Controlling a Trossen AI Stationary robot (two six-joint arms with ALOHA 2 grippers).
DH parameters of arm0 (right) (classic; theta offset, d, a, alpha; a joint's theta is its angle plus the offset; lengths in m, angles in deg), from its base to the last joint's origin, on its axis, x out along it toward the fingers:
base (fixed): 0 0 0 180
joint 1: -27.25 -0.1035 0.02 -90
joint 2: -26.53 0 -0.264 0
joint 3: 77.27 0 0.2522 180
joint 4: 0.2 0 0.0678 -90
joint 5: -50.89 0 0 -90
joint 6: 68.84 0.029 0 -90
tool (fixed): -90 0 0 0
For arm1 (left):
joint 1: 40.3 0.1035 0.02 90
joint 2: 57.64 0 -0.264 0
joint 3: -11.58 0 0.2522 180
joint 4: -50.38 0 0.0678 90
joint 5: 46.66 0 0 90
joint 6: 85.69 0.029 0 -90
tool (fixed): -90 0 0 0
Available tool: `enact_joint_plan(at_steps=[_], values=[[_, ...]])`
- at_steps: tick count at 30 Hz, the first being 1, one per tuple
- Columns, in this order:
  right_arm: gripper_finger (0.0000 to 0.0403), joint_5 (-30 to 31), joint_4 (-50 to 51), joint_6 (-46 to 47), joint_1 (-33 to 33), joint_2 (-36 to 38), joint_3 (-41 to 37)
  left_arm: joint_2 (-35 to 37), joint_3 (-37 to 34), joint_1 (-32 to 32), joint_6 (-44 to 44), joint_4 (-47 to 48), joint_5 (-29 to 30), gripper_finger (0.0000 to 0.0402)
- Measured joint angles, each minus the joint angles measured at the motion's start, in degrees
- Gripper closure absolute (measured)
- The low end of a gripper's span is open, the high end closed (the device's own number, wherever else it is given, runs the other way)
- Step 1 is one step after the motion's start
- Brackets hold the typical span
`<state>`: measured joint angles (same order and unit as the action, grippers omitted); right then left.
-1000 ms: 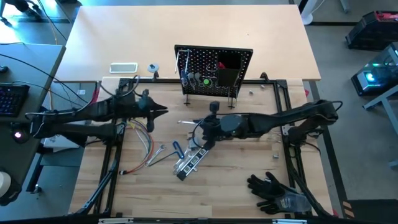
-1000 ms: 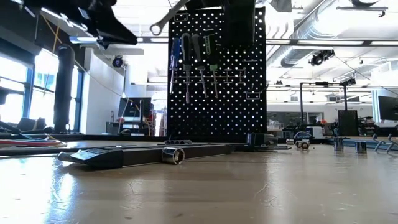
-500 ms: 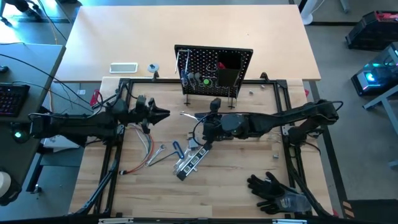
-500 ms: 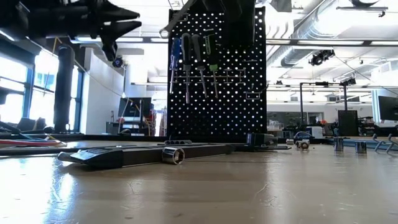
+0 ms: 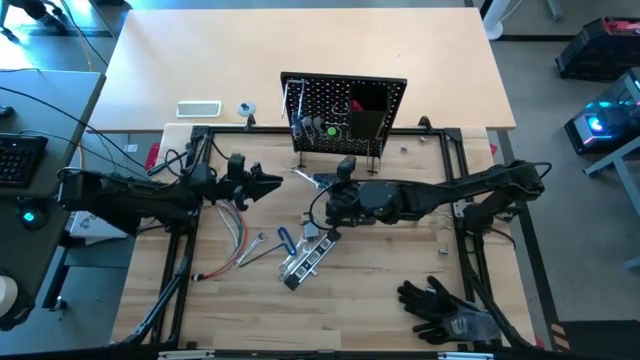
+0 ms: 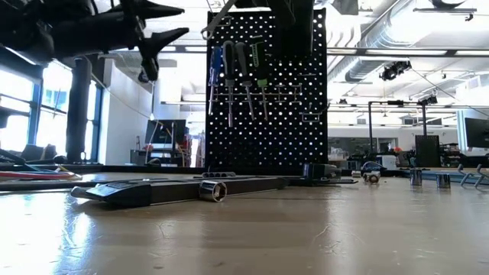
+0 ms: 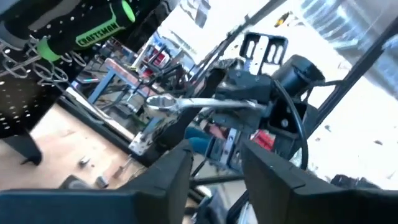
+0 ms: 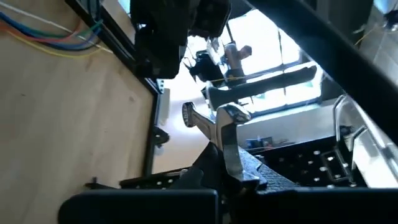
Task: Hang tools onto peg board
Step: Hang the wrench on the peg board
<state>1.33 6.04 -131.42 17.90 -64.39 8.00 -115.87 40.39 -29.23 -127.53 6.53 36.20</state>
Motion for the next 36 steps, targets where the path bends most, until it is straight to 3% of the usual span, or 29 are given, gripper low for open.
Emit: enact_joint_plan(at_steps=[8, 14, 23, 27, 30, 33, 36], values=[[0.0403, 2.4, -4.8, -9.4, 0.0, -1.1, 0.0, -8.6, 4.9, 0.0, -8.3, -2.8, 2.0, 0.022], [0.0403, 4.5, -7.5, -16.5, 0.0, -3.6, 0.0, -12.8, 8.2, -0.3, -10.8, -9.5, 3.2, 0.0218], [0.0403, 6.7, -14.4, -25.9, 0.0, -7.6, 0.0, -17.5, 13.3, -0.3, -14.5, -6.2, 3.3, 0.0218], [0.0403, 8.0, -14.1, -24.4, 0.0, -8.1, 0.0, -18.8, 13.6, -0.2, -13.6, -4.4, 1.6, 0.0218], [0.0403, 10.1, -10.6, -20.2, 0.0, -8.0, 0.0, -17.6, 13.6, 0.9, -10.0, -0.7, -4.0, 0.0218], [0.0403, 10.8, -2.8, -12.0, -0.4, -8.0, 0.0, -15.8, 13.6, 1.5, -5.8, 8.7, -7.6, 0.0218], [0.0403, 9.5, 6.7, 0.2, -0.5, -7.9, 0.0, -14.2, 13.6, 1.7, 4.5, 21.1, -9.2, 0.0218]])
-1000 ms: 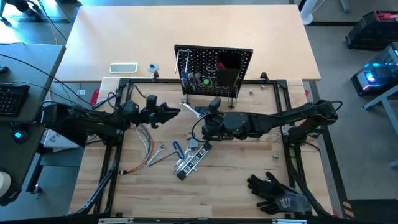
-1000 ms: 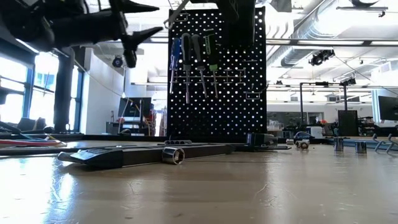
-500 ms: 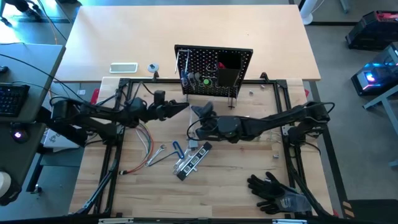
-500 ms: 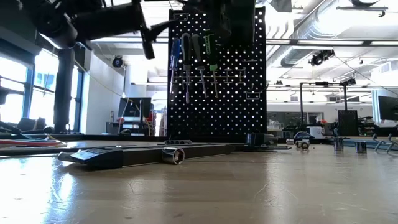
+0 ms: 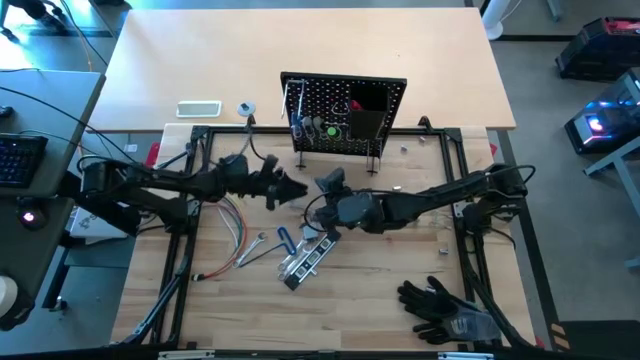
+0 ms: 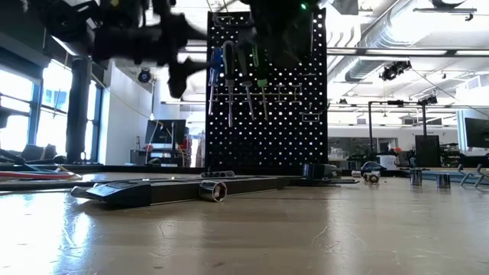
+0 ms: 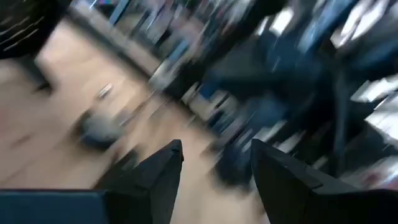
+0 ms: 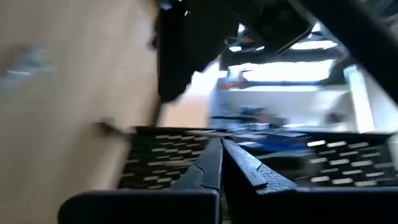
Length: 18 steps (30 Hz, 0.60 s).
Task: Hang tools onto peg board
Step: Hang the wrench on the peg board
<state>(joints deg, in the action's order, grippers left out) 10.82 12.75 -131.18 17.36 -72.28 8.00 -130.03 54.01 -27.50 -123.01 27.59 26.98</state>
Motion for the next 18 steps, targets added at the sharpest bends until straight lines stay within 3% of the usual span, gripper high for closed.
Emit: enact_joint_plan(at_steps=[3, 7, 12, 18], values=[[0.0403, -5.8, 8.9, 14.2, 0.0, 0.0, 0.0, 0.8, 0.0, 0.0, 12.2, 11.6, 0.7, 0.0218], [0.0403, -13.5, 15.8, 28.5, 0.4, 0.0, 0.0, 1.0, 0.5, 0.1, 27.0, 21.3, 5.9, 0.0218], [0.0403, -19.3, 18.3, 36.0, 0.5, 0.0, 0.0, -1.7, 5.7, 1.2, 43.6, 33.4, 11.9, 0.0228], [0.0403, -22.9, 19.8, 41.0, 0.5, 0.1, 0.0, -8.0, 11.6, 1.1, 59.0, 39.8, 16.1, 0.0248]])
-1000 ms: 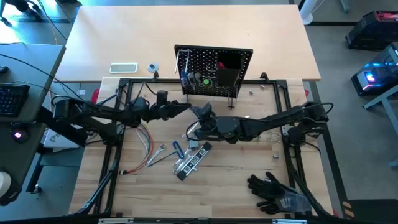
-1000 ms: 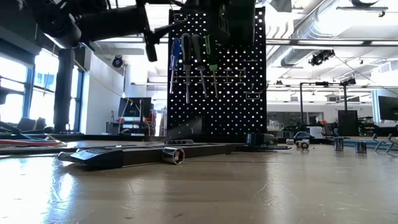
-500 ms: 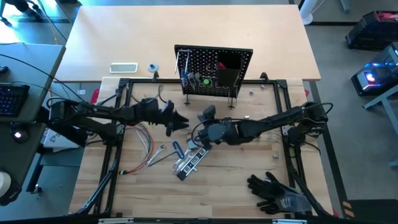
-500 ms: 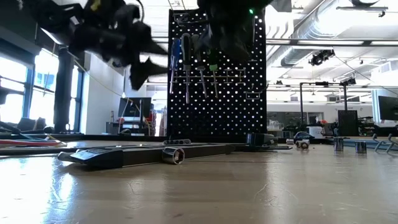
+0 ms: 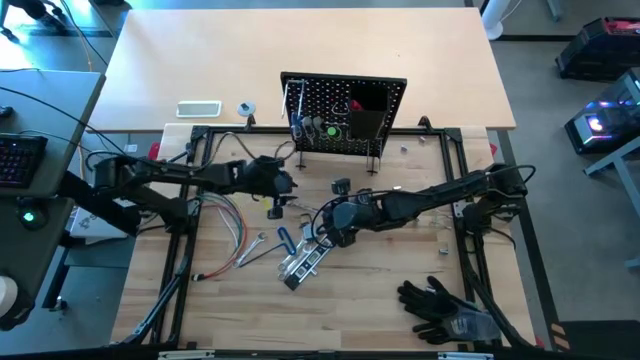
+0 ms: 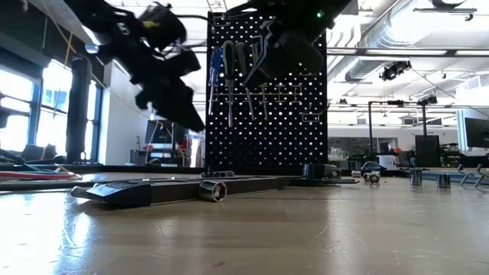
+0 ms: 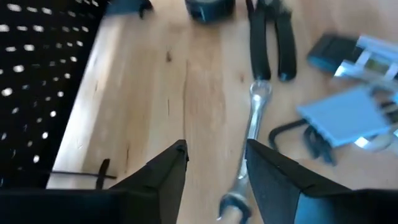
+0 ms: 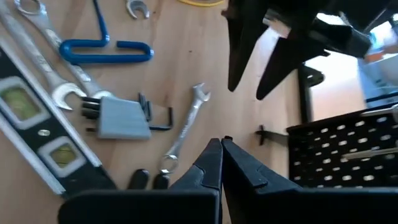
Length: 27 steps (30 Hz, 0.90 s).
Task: Hang tools onto peg board
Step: Hang the wrench on the peg board
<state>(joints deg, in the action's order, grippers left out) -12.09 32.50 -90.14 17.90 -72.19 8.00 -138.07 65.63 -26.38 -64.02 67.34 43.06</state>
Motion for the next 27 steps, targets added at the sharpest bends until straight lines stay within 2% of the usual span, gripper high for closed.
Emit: enact_joint_plan(at_steps=[7, 11, 18, 24, 27], values=[[0.04, -2.3, 2.2, 6.0, 0.0, 0.0, -0.7, -11.4, 5.6, 0.0, 6.5, 2.3, -0.5, 0.0252], [0.0375, -3.0, 1.7, 8.8, 0.0, 0.0, -3.3, -16.4, 8.6, -0.1, 8.5, 4.1, -0.9, 0.0252], [0.0305, -3.5, -1.4, 13.8, 0.0, 0.0, -8.0, -20.4, 12.2, -0.1, 8.7, 7.8, -7.1, 0.0252], [0.0295, -3.5, -6.9, 14.4, 0.0, 0.0, -11.6, -23.7, 13.9, 0.2, 9.5, 8.9, -7.4, 0.0253], [0.0295, -3.5, -7.7, 15.1, -0.1, 0.0, -12.5, -25.4, 14.7, 0.8, 9.3, 9.5, -7.7, 0.0266]])
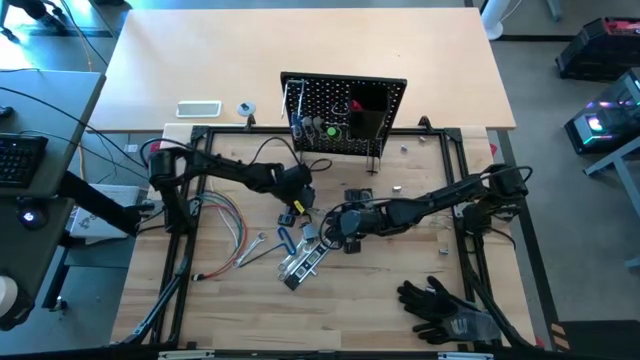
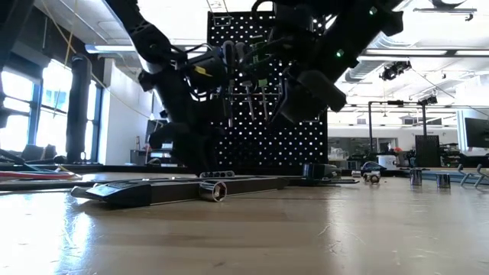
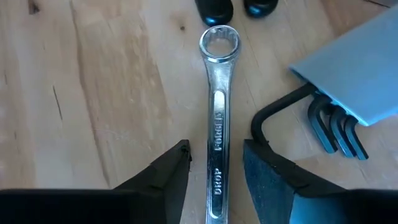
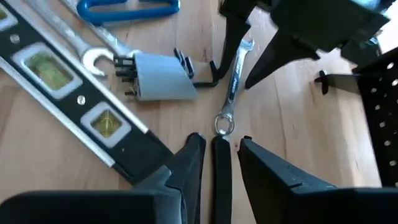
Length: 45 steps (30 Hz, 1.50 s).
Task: Hang tools onto peg board
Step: Hang the wrench on the peg board
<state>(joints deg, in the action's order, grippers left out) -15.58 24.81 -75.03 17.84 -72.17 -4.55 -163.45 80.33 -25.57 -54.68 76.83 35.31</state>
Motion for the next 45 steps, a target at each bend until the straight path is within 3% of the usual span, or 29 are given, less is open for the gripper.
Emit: enact_joint_plan(at_steps=[8, 15, 24, 45], values=[[0.0295, 0.2, 0.0, 0.2, 0.0, 0.0, 0.0, -0.9, 0.0, 0.0, 3.2, -0.9, 2.7, 0.0383], [0.0295, 3.3, 0.8, 0.8, -0.6, 0.0, 0.0, 0.7, -0.1, -1.5, 2.9, -0.9, 5.4, 0.0387], [0.0295, 8.0, 2.7, 0.2, -2.4, 0.7, 0.0, 9.9, -0.3, -2.9, 0.5, 0.5, 5.0, 0.0397], [0.0295, 9.1, 4.5, -0.2, -2.8, 14.2, 0.0, 30.9, -1.9, -3.9, -7.1, -3.6, 4.7, 0.0401]])
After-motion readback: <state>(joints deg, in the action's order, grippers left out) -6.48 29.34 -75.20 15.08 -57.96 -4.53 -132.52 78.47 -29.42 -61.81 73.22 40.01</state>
